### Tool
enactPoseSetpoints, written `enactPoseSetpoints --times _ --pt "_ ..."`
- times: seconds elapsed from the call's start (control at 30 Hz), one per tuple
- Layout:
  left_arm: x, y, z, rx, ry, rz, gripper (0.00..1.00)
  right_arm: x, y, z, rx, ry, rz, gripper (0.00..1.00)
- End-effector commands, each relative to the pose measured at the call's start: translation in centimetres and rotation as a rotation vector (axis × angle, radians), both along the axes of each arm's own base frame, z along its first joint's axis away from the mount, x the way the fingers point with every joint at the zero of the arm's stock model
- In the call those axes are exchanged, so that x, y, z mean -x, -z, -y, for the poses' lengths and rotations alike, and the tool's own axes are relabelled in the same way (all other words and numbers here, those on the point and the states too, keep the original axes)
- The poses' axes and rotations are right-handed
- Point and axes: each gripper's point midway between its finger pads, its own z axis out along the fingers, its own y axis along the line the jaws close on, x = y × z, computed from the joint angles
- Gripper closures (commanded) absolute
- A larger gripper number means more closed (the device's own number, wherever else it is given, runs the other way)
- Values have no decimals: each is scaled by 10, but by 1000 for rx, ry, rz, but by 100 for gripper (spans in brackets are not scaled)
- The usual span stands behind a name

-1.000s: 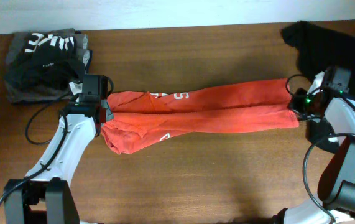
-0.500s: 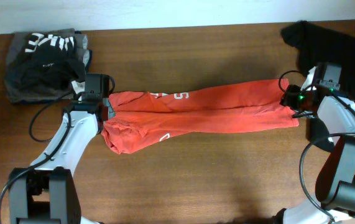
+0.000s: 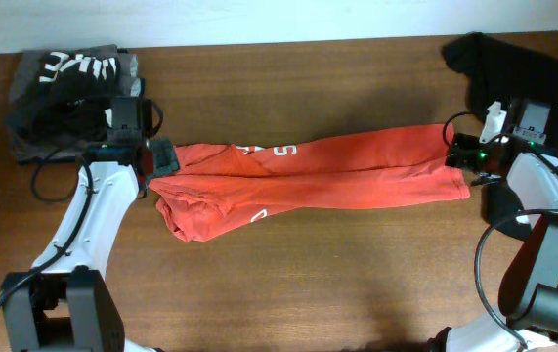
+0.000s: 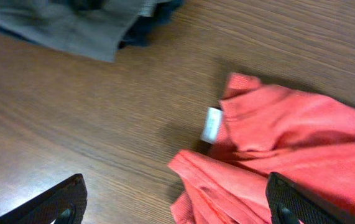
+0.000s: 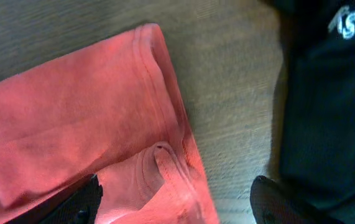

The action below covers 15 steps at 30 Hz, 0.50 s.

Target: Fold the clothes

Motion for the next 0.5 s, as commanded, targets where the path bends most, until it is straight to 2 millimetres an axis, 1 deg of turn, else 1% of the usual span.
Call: enactPoseSetpoints --times 0.0,0.13,0.27,0.37,0.47 --pt "-3 -4 12 43 78 2 8 -10 -2 -2 50 -146 21 19" --pt "-5 -5 12 27 108 4 8 -9 16 -1 53 -172 -13 20" --pt "-5 -5 12 23 117 2 8 -9 38 -2 39 -186 -45 24" --pt "-5 -5 12 22 116 2 8 -12 45 -2 33 -188 -44 28" --pt "-5 -5 12 23 116 2 8 -16 43 -5 20 -198 -23 31"
